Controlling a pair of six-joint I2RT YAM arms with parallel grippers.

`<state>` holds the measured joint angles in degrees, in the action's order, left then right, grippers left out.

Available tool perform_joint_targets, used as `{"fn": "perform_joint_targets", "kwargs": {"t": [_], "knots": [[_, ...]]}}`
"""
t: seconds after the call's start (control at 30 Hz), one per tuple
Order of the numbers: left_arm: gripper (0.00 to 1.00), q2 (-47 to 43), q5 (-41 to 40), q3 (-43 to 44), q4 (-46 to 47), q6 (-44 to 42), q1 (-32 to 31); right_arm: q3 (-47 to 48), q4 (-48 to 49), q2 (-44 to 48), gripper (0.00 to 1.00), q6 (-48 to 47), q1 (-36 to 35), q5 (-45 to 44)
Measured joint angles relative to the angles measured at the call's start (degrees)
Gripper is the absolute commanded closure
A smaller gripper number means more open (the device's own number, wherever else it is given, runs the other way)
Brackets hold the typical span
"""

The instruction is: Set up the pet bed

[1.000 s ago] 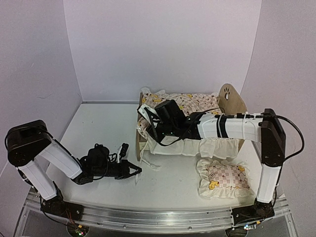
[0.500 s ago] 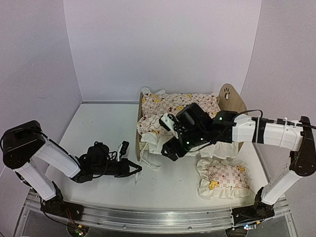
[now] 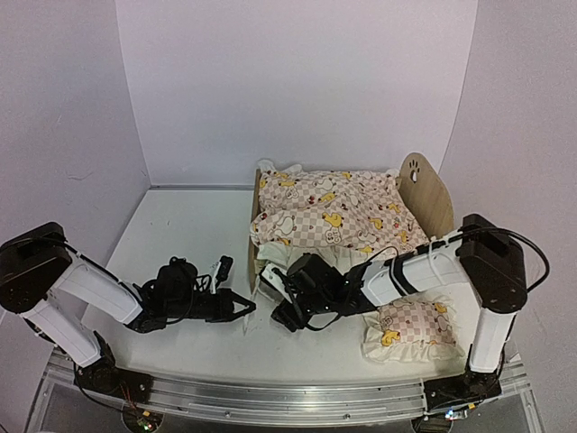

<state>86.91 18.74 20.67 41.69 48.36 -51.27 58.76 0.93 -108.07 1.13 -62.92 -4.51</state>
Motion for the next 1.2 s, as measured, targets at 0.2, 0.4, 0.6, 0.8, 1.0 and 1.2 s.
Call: {"fn": "perform_joint_targets", "kwargs": {"t": [0.2,0.4,0.6,0.8,1.0,1.2], "knots": [[1.0,0.0,0.0,0.0,-0.94,-0.37,0.0,0.7,8.07,-6.6,0.35,-2.6,0.15,-4.83],[1.0,-0.09,0.02,0.0,-1.27,-0.39,0.09,0.17,14.56,-7.72,0.42,-2.54,1.25,-6.67],[1.0,-0.92,0.0,0.0,-1.27,-0.42,0.09,-0.46,19.87,-10.56,0.61,-1.92,2.97,-6.25],[1.0,-0.96,0.02,0.0,-1.29,-0.42,0.09,-2.43,22.99,-10.49,1.0,-0.98,2.8,-4.83],[1.0,-1.03,0.0,0.0,-1.33,-0.44,0.09,-6.05,21.29,-5.9,1.0,4.42,2.36,-3.74],[1.0,-1.03,-0.83,0.0,-1.38,-0.39,-0.92,-6.19,20.98,1.38,1.0,9.92,2.36,-3.78]]}}
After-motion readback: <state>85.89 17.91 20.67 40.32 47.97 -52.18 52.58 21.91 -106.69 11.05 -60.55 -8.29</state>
